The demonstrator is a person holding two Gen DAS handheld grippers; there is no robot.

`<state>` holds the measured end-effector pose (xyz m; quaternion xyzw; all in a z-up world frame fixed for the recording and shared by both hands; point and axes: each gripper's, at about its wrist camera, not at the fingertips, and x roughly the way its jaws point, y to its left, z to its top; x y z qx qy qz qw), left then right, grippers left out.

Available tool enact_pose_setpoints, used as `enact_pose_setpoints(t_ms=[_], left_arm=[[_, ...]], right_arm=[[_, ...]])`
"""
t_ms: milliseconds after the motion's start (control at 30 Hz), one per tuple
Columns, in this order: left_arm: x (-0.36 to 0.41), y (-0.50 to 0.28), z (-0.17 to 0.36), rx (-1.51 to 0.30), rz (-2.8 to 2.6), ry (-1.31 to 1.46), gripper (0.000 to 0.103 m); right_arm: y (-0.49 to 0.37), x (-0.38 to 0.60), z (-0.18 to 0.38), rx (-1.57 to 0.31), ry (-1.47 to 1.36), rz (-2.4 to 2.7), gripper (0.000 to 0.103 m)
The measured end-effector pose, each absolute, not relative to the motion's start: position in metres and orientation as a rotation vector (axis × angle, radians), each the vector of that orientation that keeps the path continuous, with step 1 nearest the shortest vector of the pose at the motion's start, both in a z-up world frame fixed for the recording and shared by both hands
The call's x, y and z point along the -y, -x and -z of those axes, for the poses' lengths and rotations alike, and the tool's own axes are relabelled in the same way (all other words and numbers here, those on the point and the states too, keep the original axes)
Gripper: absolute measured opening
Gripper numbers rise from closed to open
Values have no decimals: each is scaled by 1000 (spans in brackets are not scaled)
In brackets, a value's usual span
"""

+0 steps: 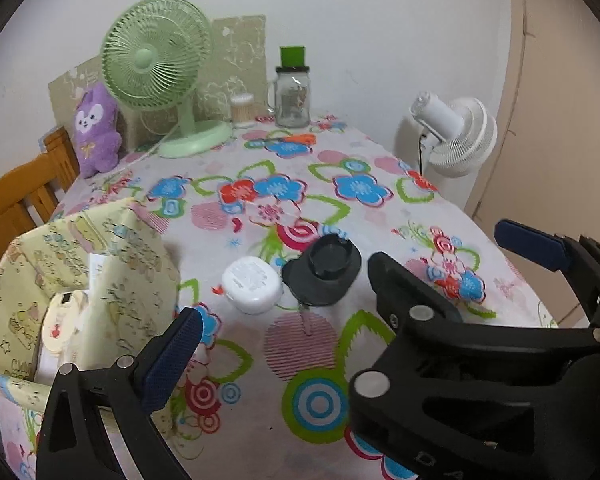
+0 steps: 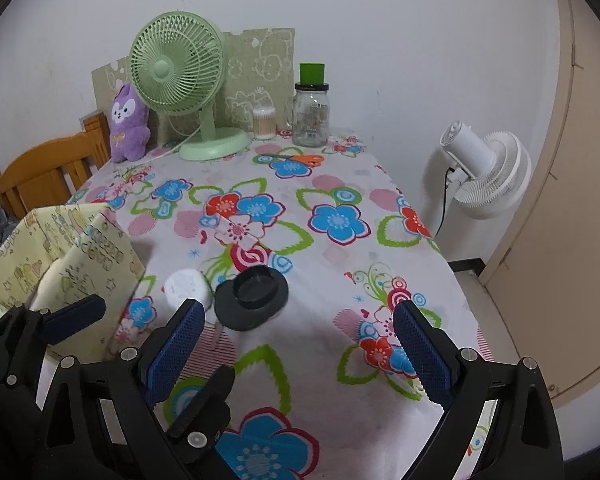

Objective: Organize rigid objects
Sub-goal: 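Grasp the white rounded puck with the left tool while the right tool grasps the black round cap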

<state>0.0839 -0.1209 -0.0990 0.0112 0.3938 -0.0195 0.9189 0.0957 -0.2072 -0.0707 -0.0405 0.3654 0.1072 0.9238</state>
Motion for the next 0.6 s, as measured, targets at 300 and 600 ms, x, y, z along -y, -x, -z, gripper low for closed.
enact_pose_setpoints(t_ms=[300,600], left_arm=[[132,-91,118,-815,3,-52,102],[122,-101,135,-836,-54,2,99]], right_arm=[[-109,216,95,-777,62,-239,97],[-122,209,115,-785,69,-287,97]])
